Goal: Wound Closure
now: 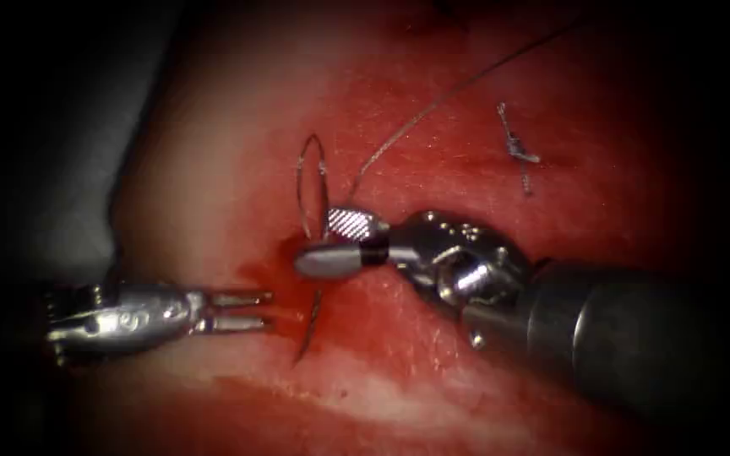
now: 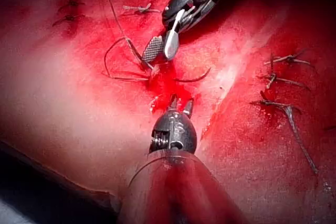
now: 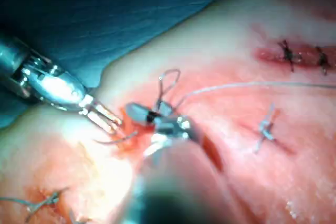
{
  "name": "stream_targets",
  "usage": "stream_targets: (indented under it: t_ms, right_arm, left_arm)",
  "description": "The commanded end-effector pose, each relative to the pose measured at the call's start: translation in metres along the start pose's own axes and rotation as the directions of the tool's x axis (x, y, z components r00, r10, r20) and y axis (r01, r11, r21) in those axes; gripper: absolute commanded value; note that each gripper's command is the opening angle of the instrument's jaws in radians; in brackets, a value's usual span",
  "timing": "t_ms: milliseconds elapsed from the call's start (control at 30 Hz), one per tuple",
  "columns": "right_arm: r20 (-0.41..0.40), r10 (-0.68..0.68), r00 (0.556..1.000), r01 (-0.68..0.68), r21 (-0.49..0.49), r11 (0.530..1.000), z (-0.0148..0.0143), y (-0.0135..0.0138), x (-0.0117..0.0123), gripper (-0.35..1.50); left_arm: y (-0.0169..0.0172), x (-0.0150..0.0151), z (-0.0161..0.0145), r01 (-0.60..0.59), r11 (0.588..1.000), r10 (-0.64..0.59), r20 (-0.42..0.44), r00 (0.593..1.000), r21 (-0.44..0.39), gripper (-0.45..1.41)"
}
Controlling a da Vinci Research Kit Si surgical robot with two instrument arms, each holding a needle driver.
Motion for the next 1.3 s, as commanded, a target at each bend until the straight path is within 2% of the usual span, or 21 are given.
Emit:
stream_targets:
  t_ms: [33, 133, 233, 267, 300, 333, 433, 700, 800, 1000, 1167, 1233, 1267, 1300]
  right_arm:
    - [0.002, 0.001, 1.000, -0.001, 0.001, 1.000, 0.0000, 0.0005, -0.0004, 1.15]
    - [0.008, -0.003, 1.000, 0.003, 0.007, 1.000, -0.0021, 0.0010, -0.0006, 1.13]
    - [0.010, -0.008, 1.000, 0.008, 0.007, 1.000, -0.0038, 0.0013, -0.0009, 1.10]
    - [0.012, -0.011, 1.000, 0.011, 0.007, 1.000, -0.0050, 0.0014, -0.0011, 1.06]
    - [0.012, -0.011, 1.000, 0.011, 0.007, 1.000, -0.0050, 0.0014, -0.0011, 1.06]
    - [0.015, -0.014, 1.000, 0.014, 0.011, 1.000, -0.0059, 0.0015, -0.0015, 1.03]
    - [0.016, -0.018, 1.000, 0.018, 0.013, 1.000, -0.0064, 0.0015, -0.0019, 0.99]
    - [0.015, -0.034, 0.999, 0.034, 0.009, 0.999, -0.0061, 0.0016, -0.0037, 0.91]
    - [0.016, -0.034, 0.999, 0.034, 0.012, 0.999, -0.0059, 0.0016, -0.0037, 0.89]
    - [0.015, -0.034, 0.999, 0.034, 0.011, 0.999, -0.0057, 0.0016, -0.0037, 0.86]
    - [0.014, -0.034, 0.999, 0.034, 0.008, 0.999, -0.0054, 0.0016, -0.0038, 0.83]
    - [0.013, -0.035, 0.999, 0.035, 0.007, 0.999, -0.0052, 0.0016, -0.0039, 0.81]
    - [0.013, -0.036, 0.999, 0.036, 0.008, 0.999, -0.0050, 0.0015, -0.0040, 0.81]
    - [0.013, -0.037, 0.999, 0.037, 0.007, 0.999, -0.0049, 0.0015, -0.0041, 0.79]
  left_arm:
    - [0.0000, -0.0004, 0.0009, 0.001, 1.000, -0.001, -0.001, 1.000, 0.000, 0.27]
    - [0.0006, -0.0002, 0.0012, -0.041, 0.999, 0.039, -0.060, 0.997, -0.025, 0.31]
    - [0.0012, 0.0000, 0.0016, -0.065, 0.997, 0.060, -0.087, 0.994, -0.052, 0.42]
    - [0.0013, 0.0002, 0.0019, -0.079, 0.995, 0.072, -0.110, 0.991, -0.054, 0.54]
    - [0.0013, 0.0002, 0.0019, -0.079, 0.995, 0.072, -0.110, 0.991, -0.054, 0.54]
    - [0.0012, 0.0004, 0.0022, -0.084, 0.995, 0.077, -0.140, 0.987, -0.050, 0.64]
    - [0.0008, 0.0005, 0.0025, -0.092, 0.995, 0.085, -0.150, 0.985, -0.040, 0.74]
    - [-0.0001, 0.0011, 0.0027, -0.098, 0.995, 0.101, -0.212, 0.972, 0.024, 0.76]
    - [-0.0001, 0.0011, 0.0036, -0.105, 0.994, 0.110, -0.222, 0.969, 0.032, 0.62]
    - [-0.0005, 0.0010, 0.0048, -0.119, 0.993, 0.121, -0.229, 0.966, 0.025, 0.57]
    - [-0.0012, 0.0007, 0.0047, -0.124, 0.992, 0.124, -0.237, 0.964, 0.014, 0.32]
    - [-0.0016, 0.0005, 0.0046, -0.126, 0.992, 0.125, -0.239, 0.963, 0.011, 0.14]
    - [-0.0019, 0.0003, 0.0046, -0.127, 0.992, 0.126, -0.240, 0.963, 0.009, -0.32]
    - [-0.0019, 0.0002, 0.0045, -0.124, 0.992, 0.121, -0.243, 0.963, 0.003, -0.45]
